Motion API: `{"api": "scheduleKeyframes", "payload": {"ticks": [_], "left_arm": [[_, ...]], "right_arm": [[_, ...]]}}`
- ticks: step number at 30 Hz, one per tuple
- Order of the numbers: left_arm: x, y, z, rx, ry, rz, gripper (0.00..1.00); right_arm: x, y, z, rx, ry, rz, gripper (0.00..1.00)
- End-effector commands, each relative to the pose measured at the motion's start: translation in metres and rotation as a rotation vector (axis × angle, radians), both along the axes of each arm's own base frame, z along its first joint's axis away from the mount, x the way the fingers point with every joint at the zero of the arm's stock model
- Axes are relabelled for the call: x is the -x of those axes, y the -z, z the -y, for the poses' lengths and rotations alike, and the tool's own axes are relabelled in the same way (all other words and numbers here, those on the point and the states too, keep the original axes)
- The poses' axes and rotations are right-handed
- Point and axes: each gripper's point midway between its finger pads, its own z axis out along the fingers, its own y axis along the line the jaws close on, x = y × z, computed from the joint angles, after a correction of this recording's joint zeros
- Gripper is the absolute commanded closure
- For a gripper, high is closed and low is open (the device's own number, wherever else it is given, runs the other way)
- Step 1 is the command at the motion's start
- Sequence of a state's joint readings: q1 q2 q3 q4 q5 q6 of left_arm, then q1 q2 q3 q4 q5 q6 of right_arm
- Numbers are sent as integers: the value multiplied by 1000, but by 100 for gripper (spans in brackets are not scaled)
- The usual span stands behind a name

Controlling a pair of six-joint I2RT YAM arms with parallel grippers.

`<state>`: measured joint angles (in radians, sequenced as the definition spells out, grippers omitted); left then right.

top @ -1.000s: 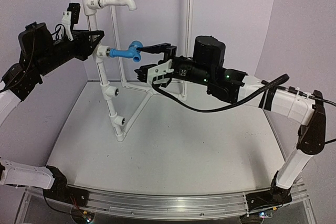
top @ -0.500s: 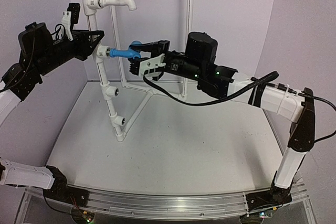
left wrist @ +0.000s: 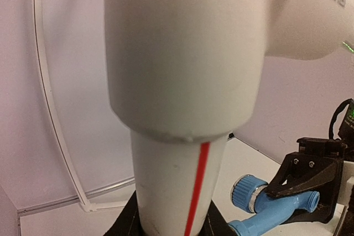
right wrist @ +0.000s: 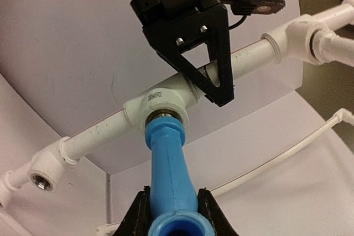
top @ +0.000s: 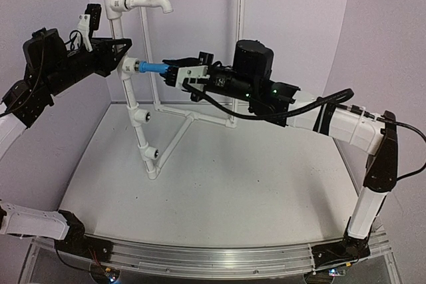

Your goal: Install the water faucets

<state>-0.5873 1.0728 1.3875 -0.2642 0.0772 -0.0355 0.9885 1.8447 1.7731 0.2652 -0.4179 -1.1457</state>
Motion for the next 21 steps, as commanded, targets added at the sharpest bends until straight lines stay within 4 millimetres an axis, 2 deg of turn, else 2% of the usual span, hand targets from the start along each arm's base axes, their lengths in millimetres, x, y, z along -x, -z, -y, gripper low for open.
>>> {"api": "scheduleKeyframes", "payload": {"ticks": [1,14,17,21], "left_arm": [[3,75,29,-6,114,-346,100],[-5,77,29,-12,84,-350,100],[-7,77,28,-17,77,-348,100],[-9,80,26,-30,60,-344,100]], "right_arm": [[32,-3,-9,-34,-135,-384,100],[18,-52,-5,-475,-288,-1623,100],[9,-55,0,-569,-311,-1822,100],[-15,-50,11,-690,-384,-2135,100]]}}
